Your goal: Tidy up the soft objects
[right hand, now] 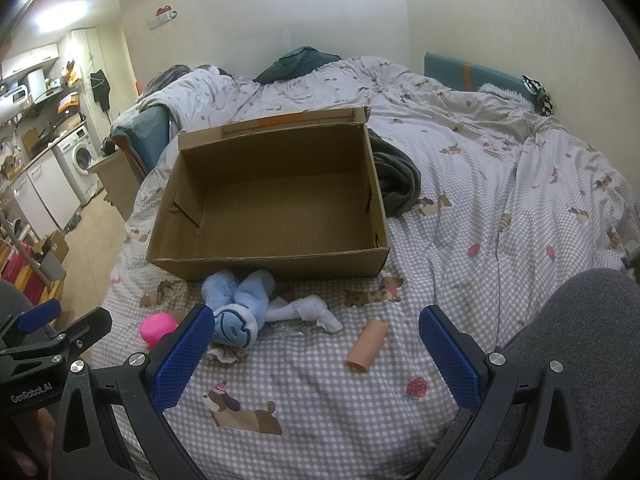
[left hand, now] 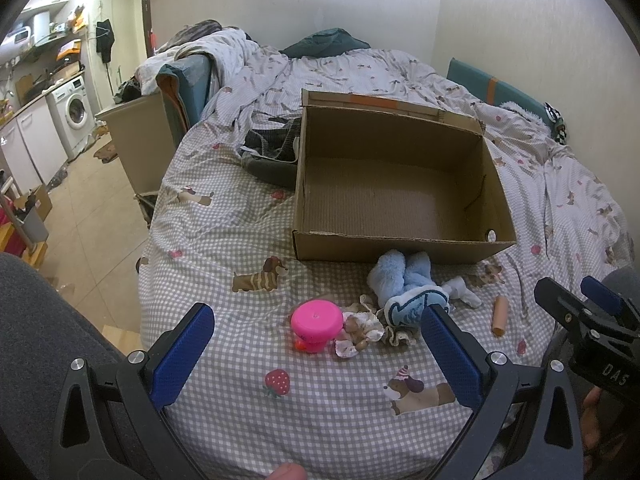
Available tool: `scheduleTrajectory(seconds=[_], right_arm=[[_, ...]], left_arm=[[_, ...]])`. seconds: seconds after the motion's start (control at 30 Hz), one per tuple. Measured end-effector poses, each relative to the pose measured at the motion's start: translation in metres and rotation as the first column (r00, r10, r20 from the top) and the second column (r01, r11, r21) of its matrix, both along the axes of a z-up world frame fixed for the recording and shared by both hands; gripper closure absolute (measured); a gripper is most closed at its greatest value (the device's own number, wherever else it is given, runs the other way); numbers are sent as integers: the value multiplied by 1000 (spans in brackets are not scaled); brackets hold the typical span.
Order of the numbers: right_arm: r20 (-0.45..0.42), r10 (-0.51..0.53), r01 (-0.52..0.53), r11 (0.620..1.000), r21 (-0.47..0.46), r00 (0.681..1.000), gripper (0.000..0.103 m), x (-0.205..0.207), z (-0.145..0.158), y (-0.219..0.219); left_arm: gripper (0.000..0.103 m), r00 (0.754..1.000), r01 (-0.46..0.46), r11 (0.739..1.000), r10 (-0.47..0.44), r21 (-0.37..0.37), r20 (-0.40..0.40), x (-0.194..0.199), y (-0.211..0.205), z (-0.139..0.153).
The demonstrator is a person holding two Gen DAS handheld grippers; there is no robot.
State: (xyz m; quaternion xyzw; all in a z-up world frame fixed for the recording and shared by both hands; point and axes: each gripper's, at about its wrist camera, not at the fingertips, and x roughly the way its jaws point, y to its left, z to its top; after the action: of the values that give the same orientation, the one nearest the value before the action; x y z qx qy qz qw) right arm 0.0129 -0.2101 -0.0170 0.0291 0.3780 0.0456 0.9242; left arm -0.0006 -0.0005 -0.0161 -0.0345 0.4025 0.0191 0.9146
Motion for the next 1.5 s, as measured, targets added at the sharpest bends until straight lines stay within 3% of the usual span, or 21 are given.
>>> scheduleTrajectory(seconds=[0.3, 0.6, 0.73, 0.9, 0.97, 1.0, 1.07, 1.23, 1.37, 1.47, 1.5], right_arm=[[6, 8, -8, 1000, -21, 1000, 0, 2, 5, 3], [-150, 35, -24, 997, 78, 988, 0, 41, 19, -19], [-212, 21, -1, 995, 95, 977, 0, 57, 13, -29], [-282, 3, 30, 993, 115, 959, 0, 70, -6, -38], [-316, 3, 35, 993, 117, 949, 0, 72, -17, -40], [-332, 1, 41, 992, 118, 943, 0, 74, -22, -41], [-365, -8, 58, 991, 124, 931, 0, 75, -32, -45], [-427, -26, 105, 981, 164, 904, 0, 77, -50, -55], [-426, -22, 100, 982, 160, 904, 0, 77, -50, -52], [-414, -14, 87, 984, 158, 910, 0, 75, -50, -48], [-411, -15, 88, 984, 158, 911, 0, 75, -52, -46]], left_arm=[[0, 1000, 3, 1000, -3, -4, -12, 0, -2, 3], [0, 987, -57, 997, 49, -49, -151, 43, 26, 27], [0, 964, -101, 995, 94, -15, -249, 74, 42, 19], [1, 905, -127, 990, 90, -62, -416, 98, 54, -19], [9, 877, -111, 990, 55, -91, -477, 103, 52, -38], [17, 870, -101, 990, 38, -102, -491, 104, 49, -43], [22, 860, -77, 991, 10, -111, -510, 104, 42, -54], [23, 849, -31, 989, -50, -145, -527, 104, 29, -75], [26, 858, 3, 989, -77, -145, -509, 107, 23, -84], [47, 845, -9, 986, -80, -164, -529, 108, 26, -93], [47, 844, -15, 984, -83, -177, -530, 108, 27, -93]])
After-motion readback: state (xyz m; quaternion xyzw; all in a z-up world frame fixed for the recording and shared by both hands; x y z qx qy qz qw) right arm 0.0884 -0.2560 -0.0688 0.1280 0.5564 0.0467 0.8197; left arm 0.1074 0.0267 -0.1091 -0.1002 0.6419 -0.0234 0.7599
